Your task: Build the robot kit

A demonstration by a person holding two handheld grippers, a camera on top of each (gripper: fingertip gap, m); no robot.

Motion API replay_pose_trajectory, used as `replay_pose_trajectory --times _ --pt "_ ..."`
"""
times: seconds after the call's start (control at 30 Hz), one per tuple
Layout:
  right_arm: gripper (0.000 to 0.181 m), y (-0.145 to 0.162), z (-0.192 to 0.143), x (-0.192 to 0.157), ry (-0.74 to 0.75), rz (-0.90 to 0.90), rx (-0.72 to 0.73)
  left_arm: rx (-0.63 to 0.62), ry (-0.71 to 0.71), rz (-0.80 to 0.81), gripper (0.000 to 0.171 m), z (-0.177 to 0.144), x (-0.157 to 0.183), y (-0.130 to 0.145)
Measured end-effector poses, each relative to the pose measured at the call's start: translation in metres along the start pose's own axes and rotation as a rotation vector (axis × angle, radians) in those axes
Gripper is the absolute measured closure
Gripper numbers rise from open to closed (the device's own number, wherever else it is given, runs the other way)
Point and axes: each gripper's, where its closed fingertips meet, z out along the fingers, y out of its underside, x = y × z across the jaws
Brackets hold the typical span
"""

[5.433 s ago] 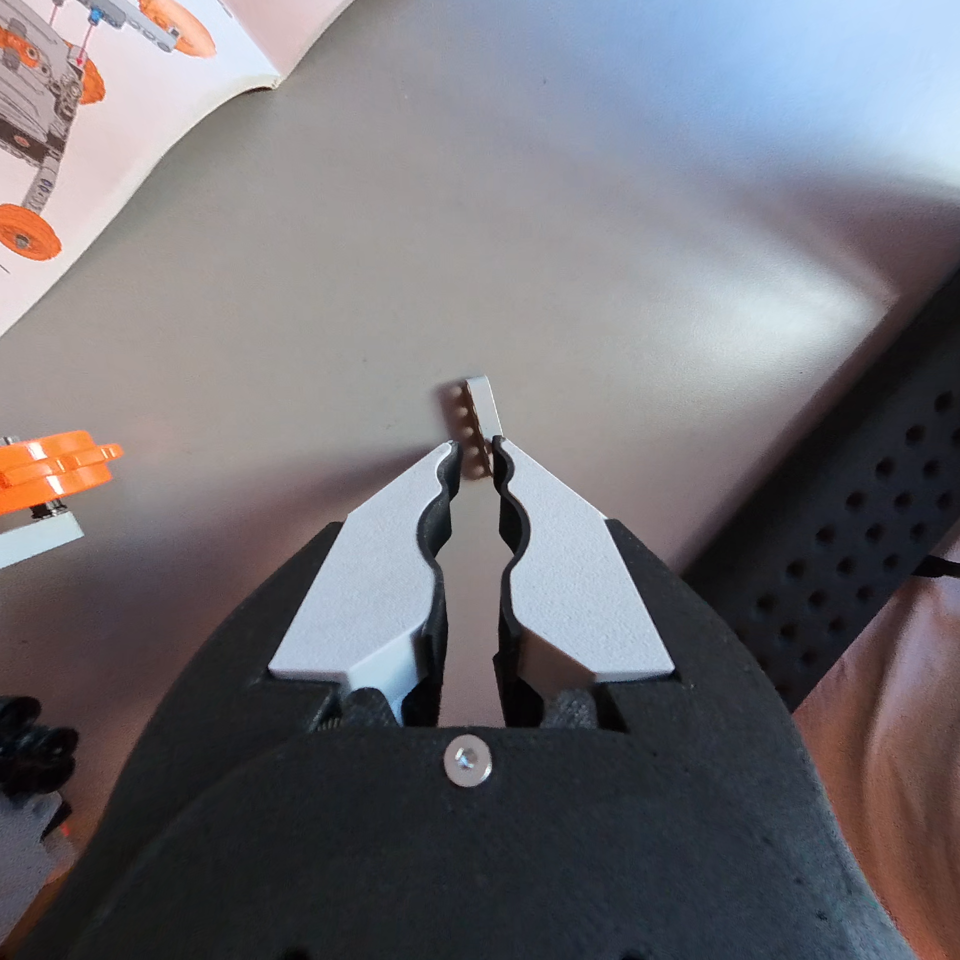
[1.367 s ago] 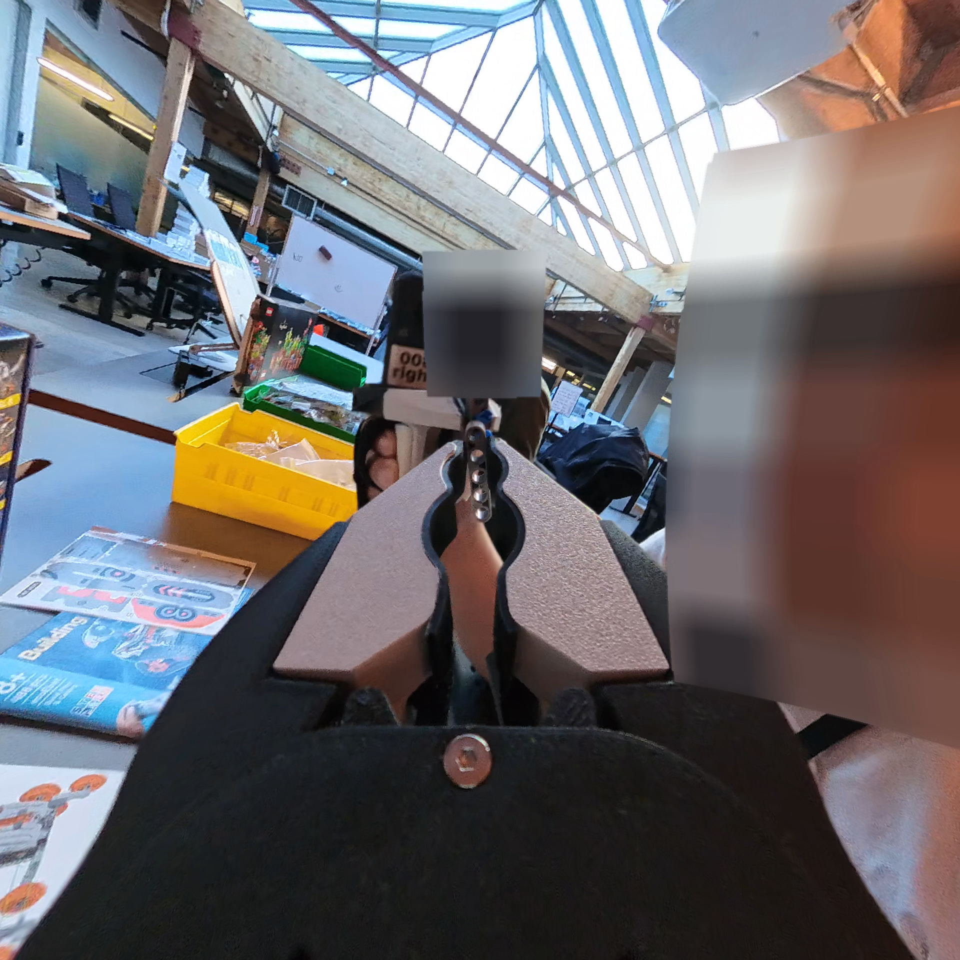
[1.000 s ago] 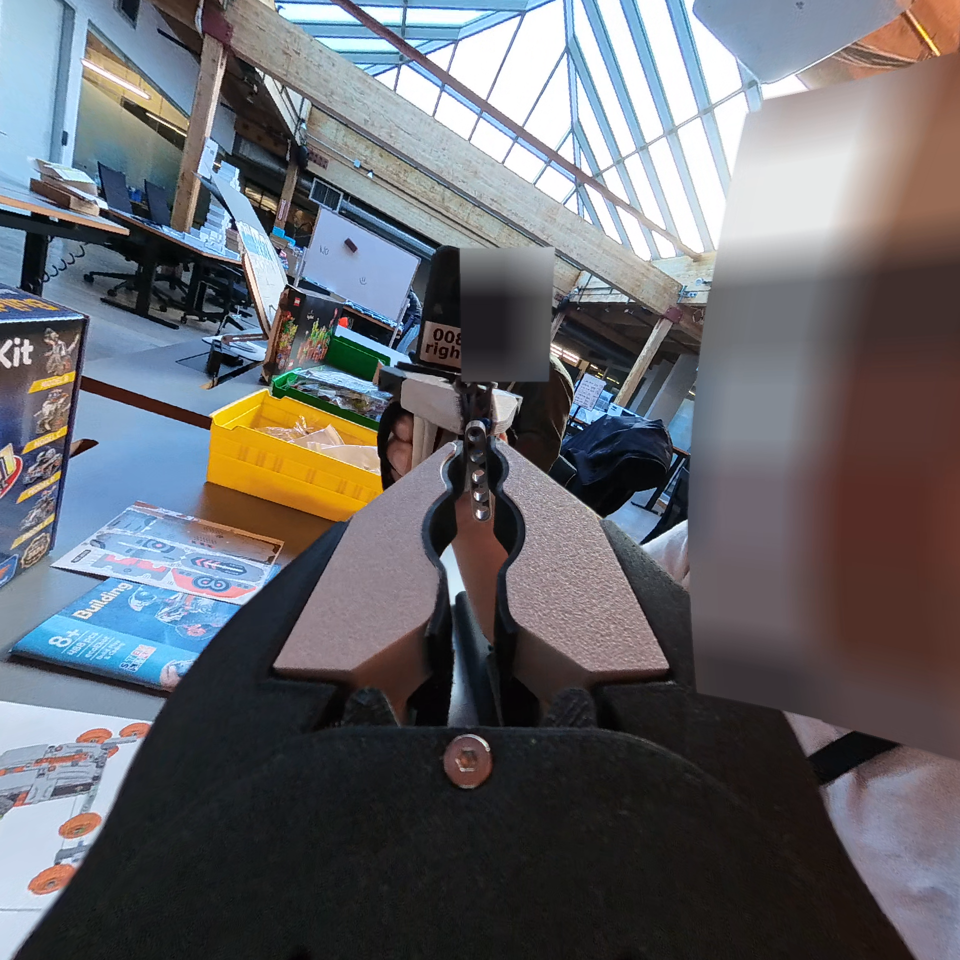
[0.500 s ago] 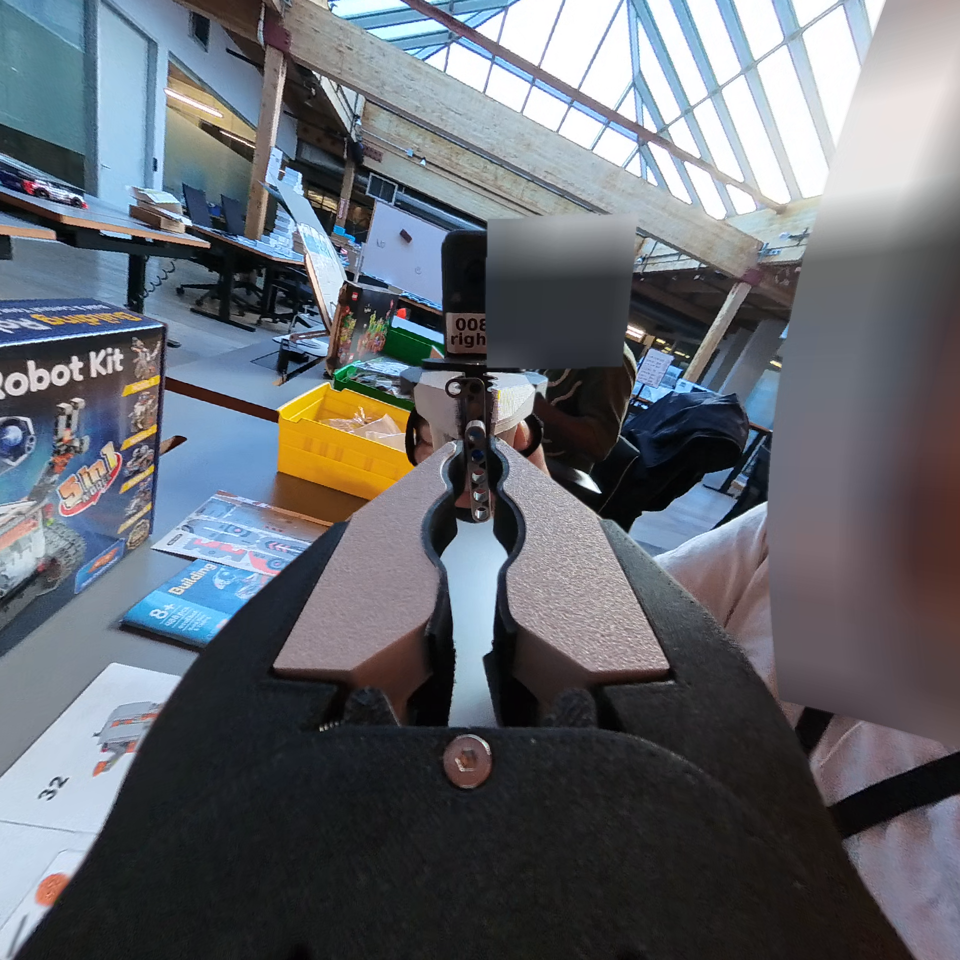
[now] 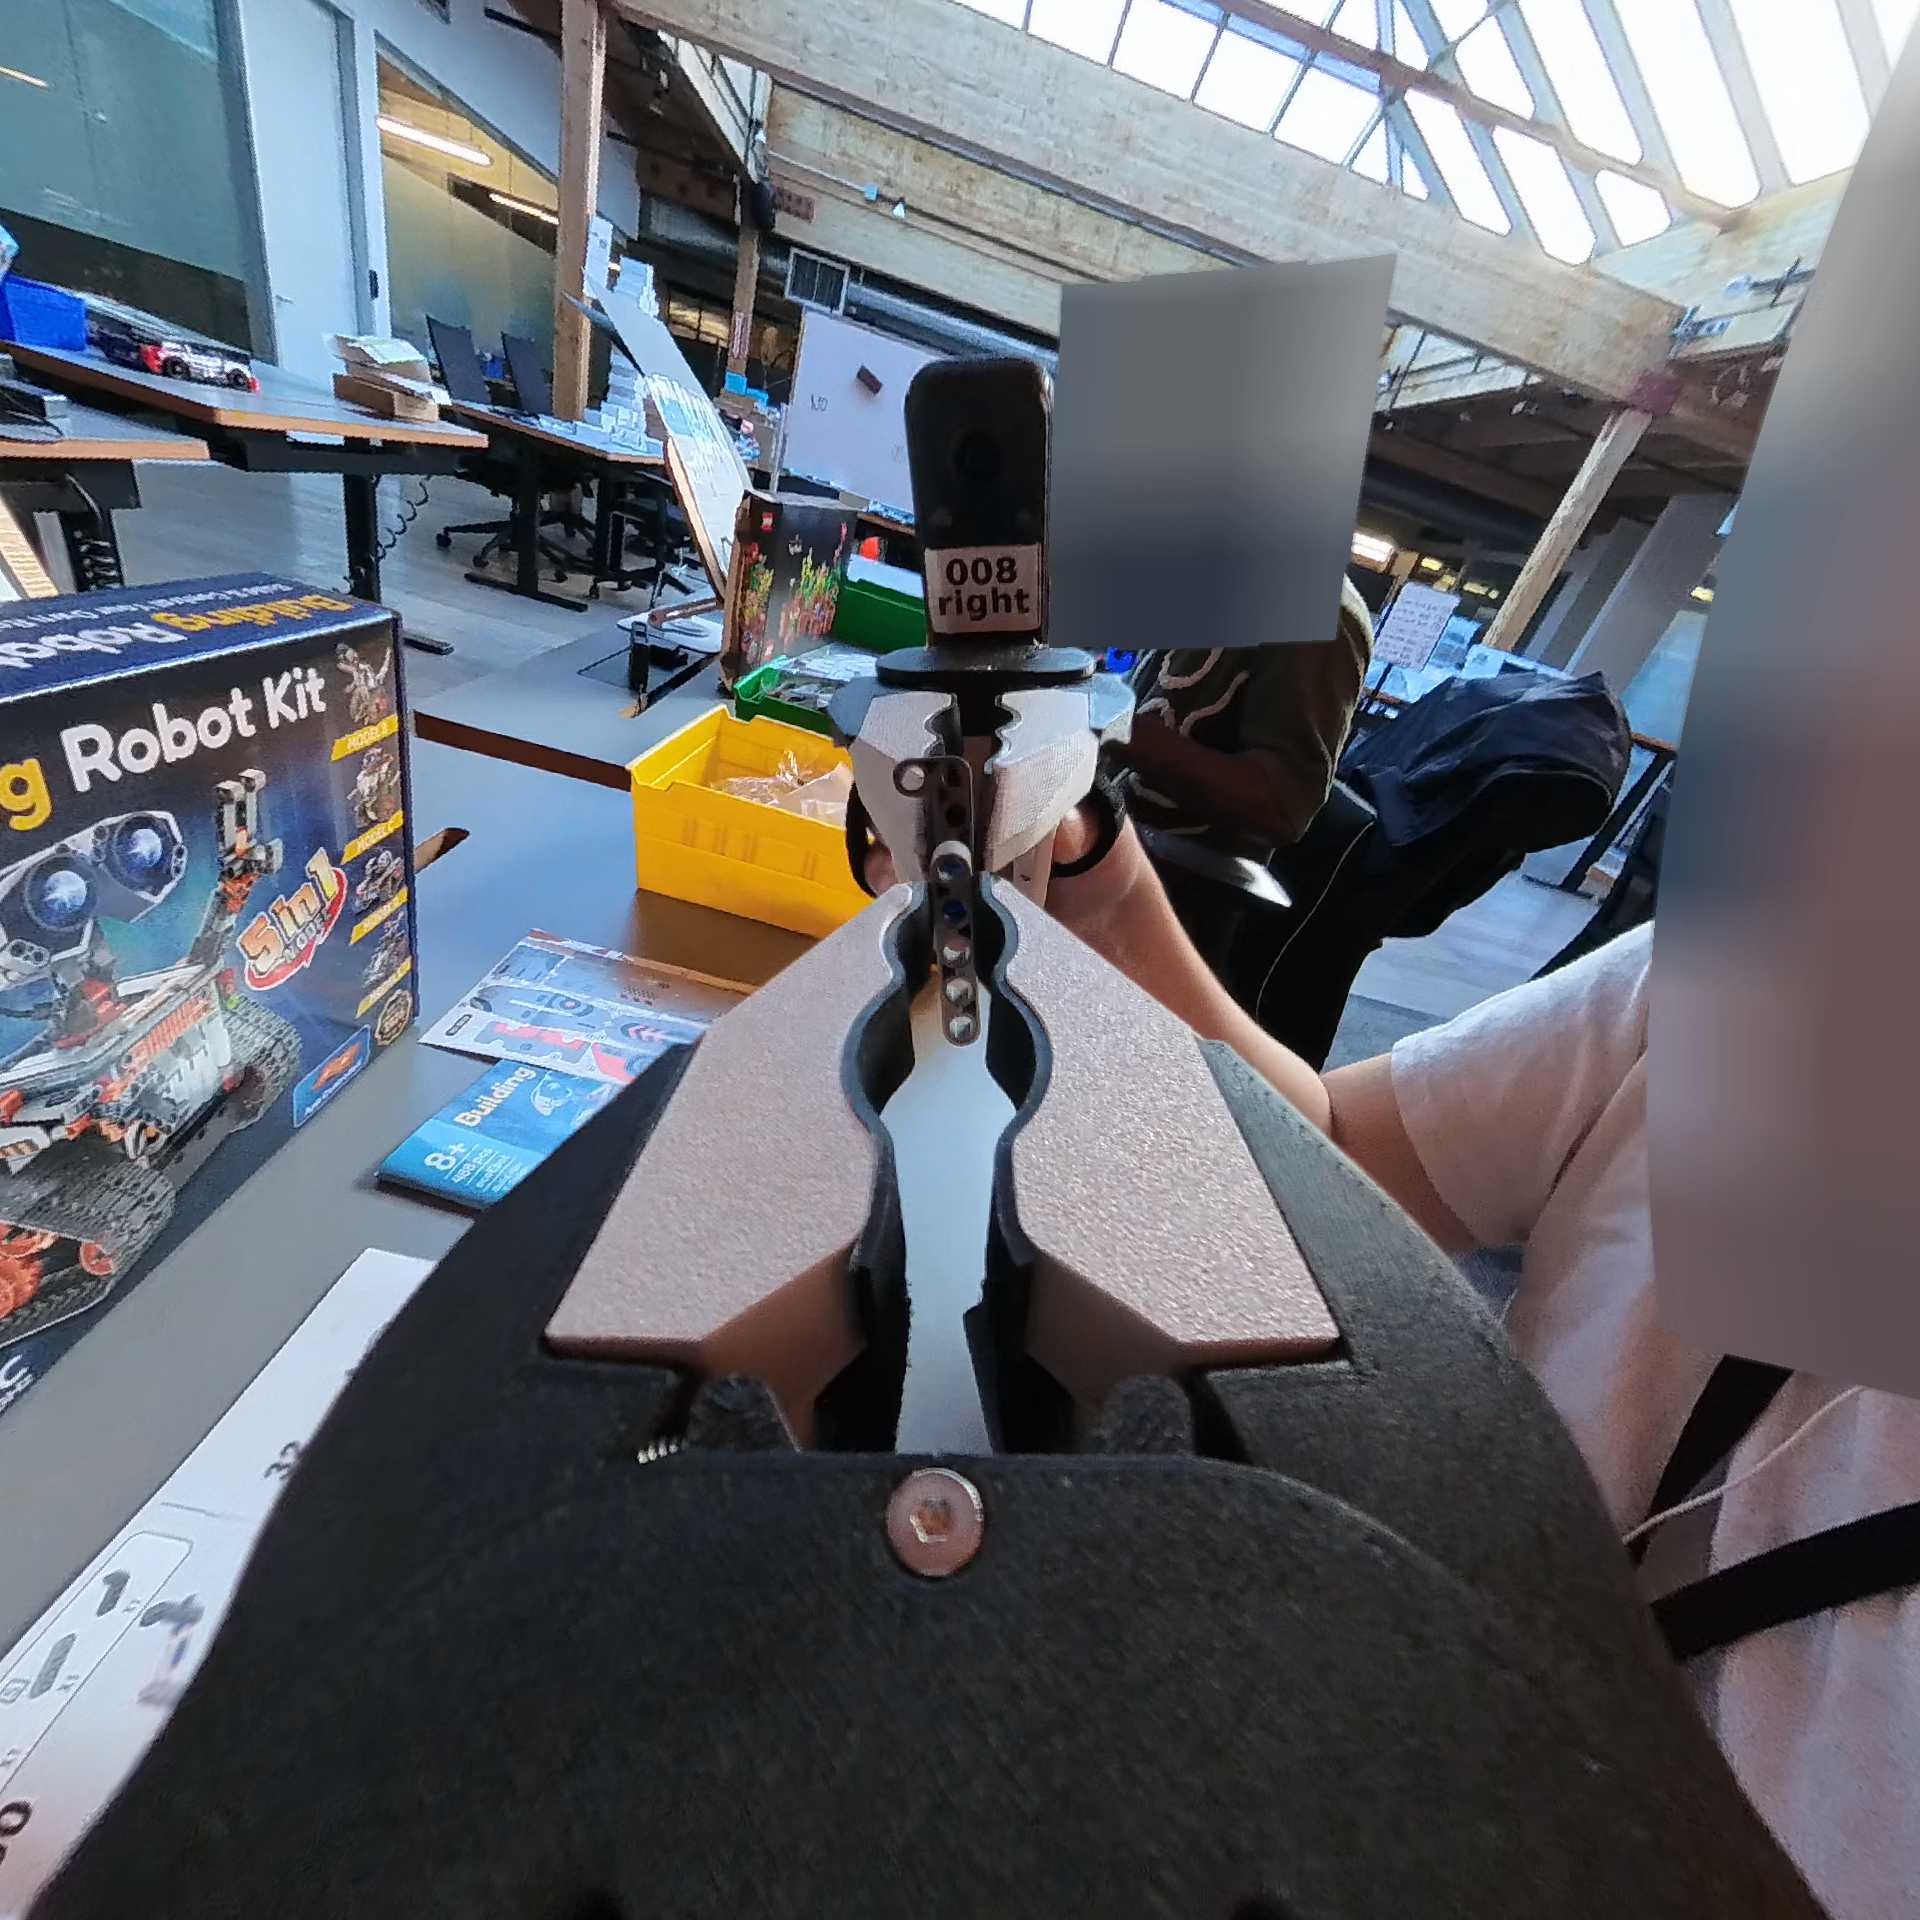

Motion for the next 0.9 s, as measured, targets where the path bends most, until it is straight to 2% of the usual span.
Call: replay_pose_trajectory --times 0.5,0.77,0.9 --pt "0.175 0.011 0.004 -0.007 -0.031 -0.044 -0.073 -0.11 0.007 0.031 0.167 -0.003 0.007 0.009" --pt "0.175 -0.01 0.003 -0.011 -0.025 -0.11 0.047 0.043 0.012 -0.001 0.167 -0.002 0.009 -0.012" --pt "0.175 -0.027 0.006 -0.012 -0.029 -0.129 0.194 0.168 0.019 -0.04 0.167 -0.005 0.009 -0.026"
